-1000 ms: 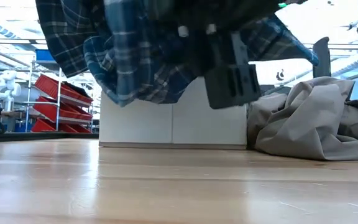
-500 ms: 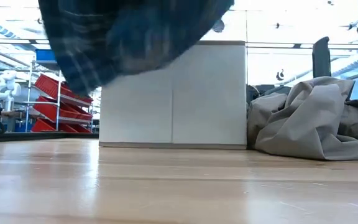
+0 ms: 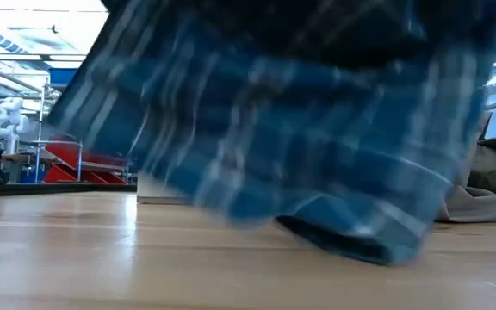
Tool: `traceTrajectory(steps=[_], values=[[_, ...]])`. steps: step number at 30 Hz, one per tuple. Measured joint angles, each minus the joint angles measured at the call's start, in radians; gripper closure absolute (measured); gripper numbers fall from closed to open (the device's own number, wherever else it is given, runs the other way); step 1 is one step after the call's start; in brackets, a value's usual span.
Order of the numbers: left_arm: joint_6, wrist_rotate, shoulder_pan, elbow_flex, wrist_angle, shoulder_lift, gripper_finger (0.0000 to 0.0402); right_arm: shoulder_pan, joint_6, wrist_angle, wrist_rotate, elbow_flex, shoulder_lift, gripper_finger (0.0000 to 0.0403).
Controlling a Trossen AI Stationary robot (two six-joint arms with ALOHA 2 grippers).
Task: Sort clothes
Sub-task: Put the blue polo shirt into the laundry organizer
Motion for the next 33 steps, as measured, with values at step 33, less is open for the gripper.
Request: traceTrajectory(steps=[33], values=[[0.455, 0.114, -0.201, -0.685, 0.884, 0.043, 0.0245, -0.027, 1.314, -0.694, -0.760, -0.241, -0.010, 0.0403]])
